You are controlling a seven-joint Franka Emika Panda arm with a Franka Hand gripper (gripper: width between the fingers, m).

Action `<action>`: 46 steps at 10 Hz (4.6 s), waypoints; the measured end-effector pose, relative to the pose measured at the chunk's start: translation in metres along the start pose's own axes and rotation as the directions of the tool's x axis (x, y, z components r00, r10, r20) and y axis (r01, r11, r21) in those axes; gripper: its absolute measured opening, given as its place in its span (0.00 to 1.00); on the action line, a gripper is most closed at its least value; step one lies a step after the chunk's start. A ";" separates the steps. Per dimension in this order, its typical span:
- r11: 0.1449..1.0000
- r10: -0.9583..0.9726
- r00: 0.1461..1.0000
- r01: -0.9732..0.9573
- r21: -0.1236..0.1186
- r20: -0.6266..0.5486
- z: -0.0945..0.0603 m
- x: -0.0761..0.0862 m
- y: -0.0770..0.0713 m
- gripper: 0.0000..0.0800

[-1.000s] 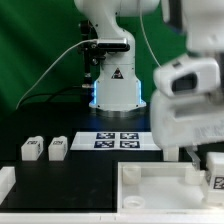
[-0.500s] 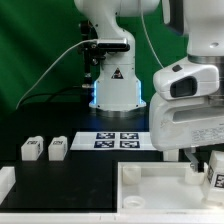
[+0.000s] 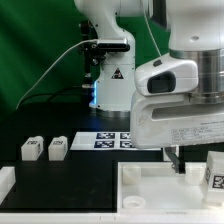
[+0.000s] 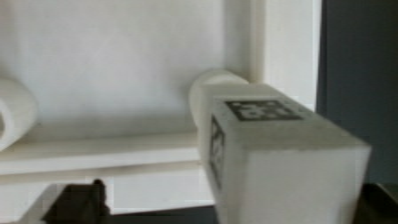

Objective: Assemble one leg

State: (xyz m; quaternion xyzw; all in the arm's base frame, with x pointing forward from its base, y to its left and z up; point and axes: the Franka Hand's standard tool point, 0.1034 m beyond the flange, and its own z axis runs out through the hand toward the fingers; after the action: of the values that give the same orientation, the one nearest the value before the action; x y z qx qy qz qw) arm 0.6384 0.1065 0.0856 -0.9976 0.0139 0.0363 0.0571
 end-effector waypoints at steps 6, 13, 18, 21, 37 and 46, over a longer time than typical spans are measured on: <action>1.000 0.014 1.000 -0.014 0.000 -0.001 0.000 0.000 0.000 0.37; 0.400 0.917 0.399 -0.914 0.073 -0.027 0.003 0.000 0.001 0.37; 0.037 0.999 0.038 -0.990 0.139 0.004 0.005 -0.010 0.001 0.37; 0.358 0.934 0.356 -0.925 0.124 -0.044 0.009 -0.011 -0.001 0.71; 0.579 0.814 0.576 -0.815 0.020 -0.079 0.008 -0.004 -0.008 0.36; 0.555 0.829 0.548 -0.830 0.053 -0.111 0.009 -0.005 -0.020 0.77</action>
Offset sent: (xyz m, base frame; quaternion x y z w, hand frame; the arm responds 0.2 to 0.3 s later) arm 0.0000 0.0000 0.0000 0.0000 0.0000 0.0899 0.9960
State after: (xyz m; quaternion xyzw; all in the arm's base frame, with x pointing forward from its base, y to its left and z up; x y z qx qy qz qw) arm 0.6333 0.1277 0.0788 -0.8734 0.4860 -0.0025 0.0294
